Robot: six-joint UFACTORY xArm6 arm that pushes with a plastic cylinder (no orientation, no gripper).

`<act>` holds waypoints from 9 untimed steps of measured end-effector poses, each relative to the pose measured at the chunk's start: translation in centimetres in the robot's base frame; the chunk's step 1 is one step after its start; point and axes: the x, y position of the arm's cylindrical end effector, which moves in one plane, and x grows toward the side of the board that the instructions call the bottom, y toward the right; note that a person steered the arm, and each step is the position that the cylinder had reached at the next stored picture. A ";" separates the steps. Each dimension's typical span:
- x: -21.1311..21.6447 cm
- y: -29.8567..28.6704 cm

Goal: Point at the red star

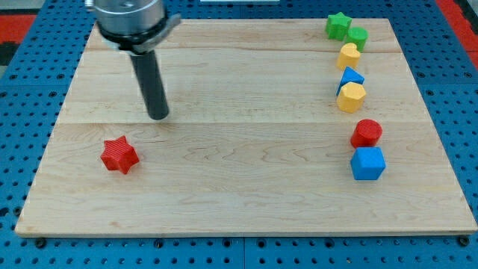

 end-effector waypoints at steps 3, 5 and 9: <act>0.0 -6.8; 3.1 -10.1; 6.9 -12.0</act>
